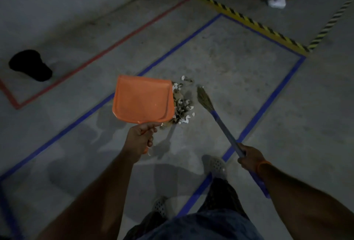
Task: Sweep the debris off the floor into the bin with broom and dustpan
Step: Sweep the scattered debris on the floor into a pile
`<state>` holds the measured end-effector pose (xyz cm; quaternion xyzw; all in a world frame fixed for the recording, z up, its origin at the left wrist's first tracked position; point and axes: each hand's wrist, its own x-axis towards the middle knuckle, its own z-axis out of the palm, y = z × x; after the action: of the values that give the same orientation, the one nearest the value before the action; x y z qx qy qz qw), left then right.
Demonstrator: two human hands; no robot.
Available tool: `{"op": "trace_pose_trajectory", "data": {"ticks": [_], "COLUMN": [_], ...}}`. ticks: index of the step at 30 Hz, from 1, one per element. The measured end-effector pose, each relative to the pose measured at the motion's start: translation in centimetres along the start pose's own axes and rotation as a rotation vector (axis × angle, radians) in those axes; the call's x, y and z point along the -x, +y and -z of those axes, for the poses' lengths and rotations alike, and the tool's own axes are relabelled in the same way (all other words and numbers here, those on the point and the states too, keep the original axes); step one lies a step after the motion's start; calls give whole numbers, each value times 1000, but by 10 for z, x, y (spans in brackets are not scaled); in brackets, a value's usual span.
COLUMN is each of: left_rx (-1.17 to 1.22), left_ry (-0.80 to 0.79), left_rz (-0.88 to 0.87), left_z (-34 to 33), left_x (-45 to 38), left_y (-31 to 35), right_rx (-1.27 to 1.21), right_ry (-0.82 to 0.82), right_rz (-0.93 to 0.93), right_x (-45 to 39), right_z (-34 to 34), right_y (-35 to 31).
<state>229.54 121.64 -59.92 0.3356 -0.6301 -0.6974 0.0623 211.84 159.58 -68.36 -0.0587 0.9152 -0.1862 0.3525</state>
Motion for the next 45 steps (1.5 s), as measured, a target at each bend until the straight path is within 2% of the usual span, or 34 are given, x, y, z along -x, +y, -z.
{"op": "trace_pose_trajectory", "data": {"ticks": [9, 12, 16, 20, 25, 29, 36, 42, 45], "left_rx": [55, 65, 77, 140, 119, 127, 148, 110, 107], "left_ry": [193, 226, 353, 360, 331, 367, 370, 374, 391], "left_rz": [31, 58, 97, 116, 114, 99, 87, 61, 60], "left_z": [-107, -149, -202, -233, -251, -259, -267, -269, -272], "left_x": [-101, -128, -159, -171, -177, -188, -217, -235, -240], "left_y": [4, 6, 18, 29, 61, 80, 86, 78, 72], "right_rx": [133, 160, 172, 201, 130, 102, 181, 322, 457], "right_ry": [-84, -141, -239, -346, -294, -246, -184, -253, -303], "right_rz": [88, 106, 134, 188, 160, 151, 266, 278, 277], "right_x": [-182, -238, -298, -308, -273, -275, -351, -410, -425], "right_z": [139, 167, 193, 221, 268, 298, 305, 298, 289], "right_y": [-3, -4, -1, 21, 68, 75, 16, -56, -71]}}
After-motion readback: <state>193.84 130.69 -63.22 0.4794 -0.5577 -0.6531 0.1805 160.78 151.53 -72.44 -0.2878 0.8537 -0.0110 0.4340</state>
